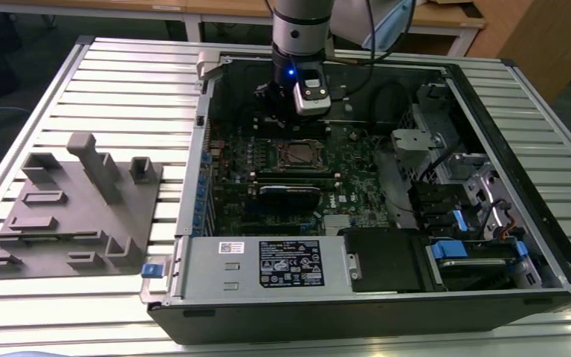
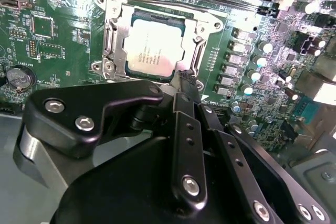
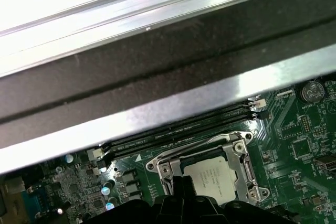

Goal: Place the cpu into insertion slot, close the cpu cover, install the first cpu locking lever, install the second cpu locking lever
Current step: 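Install the first cpu locking lever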

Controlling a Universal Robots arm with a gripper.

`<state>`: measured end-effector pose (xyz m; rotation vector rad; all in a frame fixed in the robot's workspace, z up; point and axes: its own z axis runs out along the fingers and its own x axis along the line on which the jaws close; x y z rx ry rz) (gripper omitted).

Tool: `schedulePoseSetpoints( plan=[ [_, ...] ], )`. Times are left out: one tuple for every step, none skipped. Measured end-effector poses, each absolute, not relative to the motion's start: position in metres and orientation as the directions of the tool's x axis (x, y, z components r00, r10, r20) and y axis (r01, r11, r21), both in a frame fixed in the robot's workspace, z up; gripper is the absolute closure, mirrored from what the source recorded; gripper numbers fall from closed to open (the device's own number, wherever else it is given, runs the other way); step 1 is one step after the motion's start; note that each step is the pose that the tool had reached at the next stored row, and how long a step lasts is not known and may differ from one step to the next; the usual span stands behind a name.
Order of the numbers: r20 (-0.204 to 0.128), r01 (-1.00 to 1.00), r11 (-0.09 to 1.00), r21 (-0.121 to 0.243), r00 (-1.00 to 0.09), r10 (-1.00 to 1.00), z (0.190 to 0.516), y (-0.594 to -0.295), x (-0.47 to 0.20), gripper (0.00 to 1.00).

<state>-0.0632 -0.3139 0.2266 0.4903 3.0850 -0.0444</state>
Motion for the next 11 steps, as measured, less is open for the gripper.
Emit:
schedulePoseSetpoints(
  plan=[
    [-0.022, 0.304, 0.952, -0.025, -0.953, 0.303, 0.2266, -0.3140, -0.0632, 0.90],
    [-0.022, 0.297, 0.955, -0.025, -0.955, 0.296, 0.2265, -0.3140, -0.0631, 0.90],
    [-0.023, 0.288, 0.957, -0.025, -0.957, 0.288, 0.2263, -0.3140, -0.0631, 0.90],
    [-0.023, 0.279, 0.960, -0.025, -0.960, 0.278, 0.2261, -0.3140, -0.0631, 0.90],
    [-0.024, 0.269, 0.963, -0.025, -0.963, 0.269, 0.2259, -0.3139, -0.0630, 0.90],
    [-0.024, 0.260, 0.965, -0.025, -0.965, 0.260, 0.2257, -0.3139, -0.0628, 0.90],
    [-0.024, 0.252, 0.967, -0.025, -0.968, 0.251, 0.2255, -0.3139, -0.0623, 0.90],
    [-0.024, 0.244, 0.969, -0.025, -0.970, 0.244, 0.2252, -0.3139, -0.0616, 0.90],
    [-0.024, 0.238, 0.971, -0.025, -0.971, 0.237, 0.2250, -0.3139, -0.0607, 0.90],
    [-0.024, 0.231, 0.973, -0.025, -0.973, 0.231, 0.2247, -0.3139, -0.0594, 0.90],
    [-0.024, 0.226, 0.974, -0.024, -0.974, 0.226, 0.2244, -0.3139, -0.0575, 0.90]
  ],
)
